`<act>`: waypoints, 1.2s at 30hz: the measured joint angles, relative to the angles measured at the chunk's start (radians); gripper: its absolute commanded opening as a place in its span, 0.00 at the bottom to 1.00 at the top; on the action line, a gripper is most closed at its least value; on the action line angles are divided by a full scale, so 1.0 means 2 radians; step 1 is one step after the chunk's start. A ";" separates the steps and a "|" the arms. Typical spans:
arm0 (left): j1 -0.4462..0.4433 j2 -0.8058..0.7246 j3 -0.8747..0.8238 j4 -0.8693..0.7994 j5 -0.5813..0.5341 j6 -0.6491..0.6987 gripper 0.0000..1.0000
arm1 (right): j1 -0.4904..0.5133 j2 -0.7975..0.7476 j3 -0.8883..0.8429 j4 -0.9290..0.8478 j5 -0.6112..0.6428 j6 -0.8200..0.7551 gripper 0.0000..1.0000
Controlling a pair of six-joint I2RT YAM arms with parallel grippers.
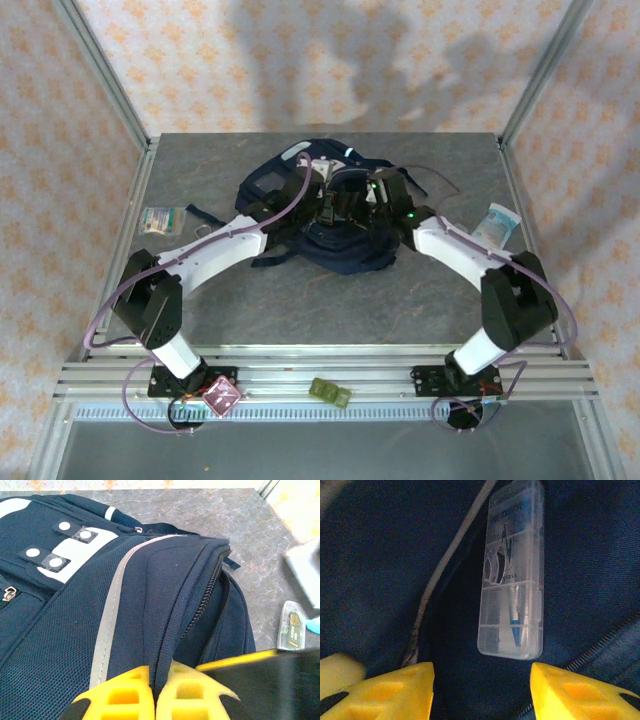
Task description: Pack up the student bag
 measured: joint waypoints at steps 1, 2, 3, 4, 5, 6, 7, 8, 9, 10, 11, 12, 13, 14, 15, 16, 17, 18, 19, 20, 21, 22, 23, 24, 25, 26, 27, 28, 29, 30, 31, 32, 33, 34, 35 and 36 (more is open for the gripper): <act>0.000 0.000 0.000 0.000 0.000 0.000 0.00 | -0.002 -0.017 -0.007 -0.007 0.011 -0.002 0.58; -0.001 0.000 -0.001 0.000 0.000 0.000 0.00 | -0.005 -0.041 -0.017 -0.016 0.027 -0.006 0.61; -0.001 0.000 -0.001 0.000 0.000 0.000 0.00 | -0.009 -0.066 -0.027 -0.025 0.042 -0.007 0.66; -0.001 0.000 -0.002 0.000 0.000 0.000 0.00 | -0.016 -0.093 -0.040 -0.035 0.058 -0.008 0.72; -0.001 0.000 -0.003 0.000 0.000 0.000 0.00 | -0.027 -0.122 -0.054 -0.046 0.076 -0.009 0.79; -0.001 0.000 -0.005 0.001 0.000 0.000 0.00 | -0.039 -0.151 -0.067 -0.056 0.095 -0.009 0.84; -0.001 0.000 -0.007 0.001 0.000 0.000 0.00 | -0.049 -0.171 -0.078 -0.067 0.112 -0.007 0.85; -0.001 0.000 -0.009 0.004 0.001 0.000 0.00 | -0.064 -0.193 -0.089 -0.082 0.136 -0.006 0.86; -0.001 0.000 -0.010 0.006 0.001 -0.002 0.00 | -0.079 -0.208 -0.099 -0.098 0.160 -0.004 0.86; -0.001 0.000 -0.012 0.008 0.002 -0.002 0.00 | -0.090 -0.214 -0.105 -0.110 0.177 -0.002 0.86; -0.001 0.000 -0.013 0.011 0.002 -0.004 0.00 | -0.104 -0.215 -0.112 -0.123 0.194 0.002 0.87; -0.001 0.000 -0.014 0.012 0.004 -0.004 0.00 | -0.117 -0.210 -0.119 -0.134 0.209 0.005 0.87; -0.001 0.000 -0.016 0.014 0.005 -0.006 0.00 | -0.127 -0.202 -0.123 -0.140 0.218 0.007 0.87; -0.001 0.000 -0.016 0.015 0.006 -0.008 0.00 | -0.136 -0.189 -0.130 -0.146 0.228 0.010 0.88; -0.001 0.000 -0.017 0.016 0.008 -0.009 0.00 | -0.142 -0.174 -0.135 -0.149 0.237 0.012 0.89; -0.001 0.000 -0.017 0.016 0.009 -0.011 0.00 | -0.145 -0.161 -0.138 -0.151 0.243 0.014 0.89; -0.001 0.000 -0.017 0.017 0.009 -0.012 0.00 | -0.146 -0.143 -0.140 -0.152 0.250 0.015 0.89; -0.001 0.000 -0.019 0.019 0.009 -0.013 0.00 | -0.146 -0.126 -0.140 -0.151 0.256 0.016 0.89; -0.001 0.000 -0.020 0.020 0.010 -0.013 0.00 | -0.147 -0.111 -0.140 -0.150 0.259 0.016 0.89; -0.001 0.000 -0.021 0.020 0.011 -0.013 0.00 | -0.149 -0.097 -0.140 -0.148 0.262 0.017 0.89; -0.001 0.000 -0.023 0.021 0.012 -0.013 0.00 | -0.151 -0.082 -0.140 -0.145 0.264 0.017 0.89; -0.001 0.000 -0.024 0.023 0.013 -0.013 0.00 | -0.153 -0.069 -0.140 -0.142 0.267 0.017 0.89; -0.001 0.000 -0.026 0.024 0.013 -0.013 0.00 | -0.154 -0.055 -0.139 -0.139 0.271 0.019 0.88; -0.001 0.000 -0.027 0.025 0.013 -0.013 0.00 | -0.156 -0.041 -0.137 -0.137 0.274 0.020 0.88; -0.001 0.000 -0.028 0.026 0.013 -0.013 0.00 | -0.157 -0.029 -0.135 -0.135 0.276 0.021 0.87; -0.001 0.000 -0.030 0.027 0.013 -0.014 0.00 | -0.157 -0.015 -0.131 -0.134 0.278 0.023 0.86; -0.001 0.000 -0.031 0.028 0.013 -0.015 0.00 | -0.159 -0.002 -0.127 -0.132 0.278 0.026 0.85; -0.002 0.000 -0.032 0.030 0.013 -0.015 0.00 | -0.159 0.010 -0.123 -0.132 0.279 0.028 0.84; -0.002 0.000 -0.033 0.030 0.013 -0.016 0.00 | -0.160 0.023 -0.118 -0.131 0.279 0.030 0.82; -0.002 0.000 -0.034 0.031 0.013 -0.017 0.00 | -0.162 0.035 -0.115 -0.128 0.279 0.032 0.78; -0.002 0.000 -0.034 0.031 0.013 -0.017 0.00 | -0.162 0.044 -0.113 -0.126 0.279 0.033 0.73; -0.002 0.000 -0.035 0.032 0.013 -0.017 0.00 | -0.163 0.051 -0.113 -0.124 0.282 0.032 0.64; -0.002 0.000 -0.035 0.033 0.013 -0.017 0.00 | -0.163 0.053 -0.113 -0.127 0.286 0.034 0.58; -0.002 0.000 -0.036 0.033 0.013 -0.017 0.00 | -0.164 0.053 -0.113 -0.130 0.289 0.033 0.52; -0.002 0.000 -0.036 0.033 0.013 -0.017 0.00 | -0.164 0.053 -0.113 -0.133 0.292 0.033 0.45; -0.002 0.000 -0.036 0.034 0.013 -0.017 0.00 | -0.165 0.053 -0.113 -0.138 0.294 0.033 0.40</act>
